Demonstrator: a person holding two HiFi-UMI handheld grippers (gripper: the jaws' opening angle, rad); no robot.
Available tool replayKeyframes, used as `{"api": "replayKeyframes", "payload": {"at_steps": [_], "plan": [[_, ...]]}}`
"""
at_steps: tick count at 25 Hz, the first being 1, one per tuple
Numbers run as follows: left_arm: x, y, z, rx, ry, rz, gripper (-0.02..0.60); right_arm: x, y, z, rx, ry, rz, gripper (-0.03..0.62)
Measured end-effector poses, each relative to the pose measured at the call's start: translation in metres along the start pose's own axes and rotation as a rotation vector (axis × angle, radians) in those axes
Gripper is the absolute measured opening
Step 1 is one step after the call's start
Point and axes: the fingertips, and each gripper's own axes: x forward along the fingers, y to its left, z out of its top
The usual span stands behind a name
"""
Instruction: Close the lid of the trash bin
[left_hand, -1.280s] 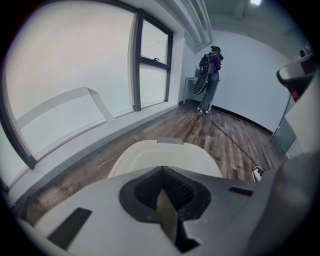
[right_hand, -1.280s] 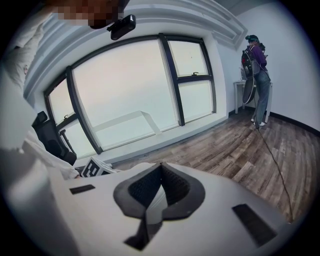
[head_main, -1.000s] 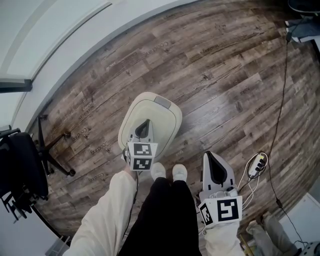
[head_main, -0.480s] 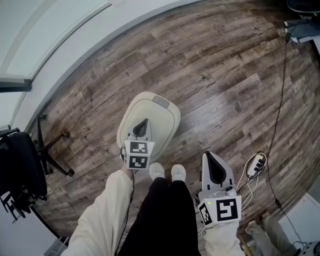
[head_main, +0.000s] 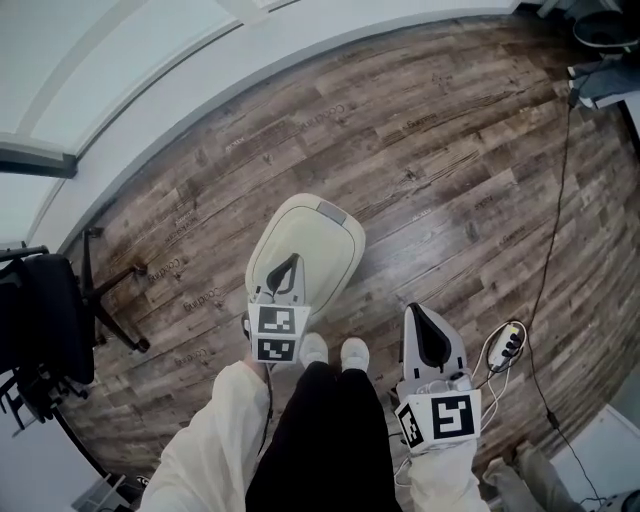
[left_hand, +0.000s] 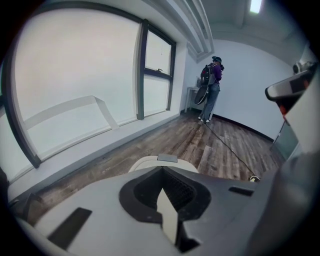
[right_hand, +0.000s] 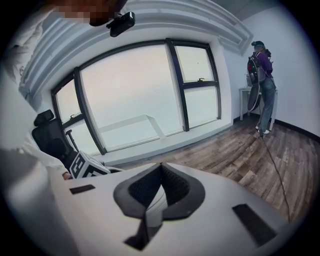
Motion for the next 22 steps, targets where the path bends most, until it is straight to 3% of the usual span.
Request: {"api": "replayKeyframes", "payload": {"at_steps": [10,15,22], "plan": [[-0.146,0.026,0.064,-0.037,-0.118,0.102,0.006,-0.052,0.055,0.075,-0.069,-0.069,0.071,0.023],[-0.23,0.033,0.083,-0.115,-0.136,0.157,0.006,-0.088,0.082,0.104,-0.1,-0.084,0.1,0.023],[-0.347,0.03,0.14,-0.116,-0.209,0.181,0.006,-0.148,0.106,0.177,-0.096,-0.128,0.136,0.023]]}}
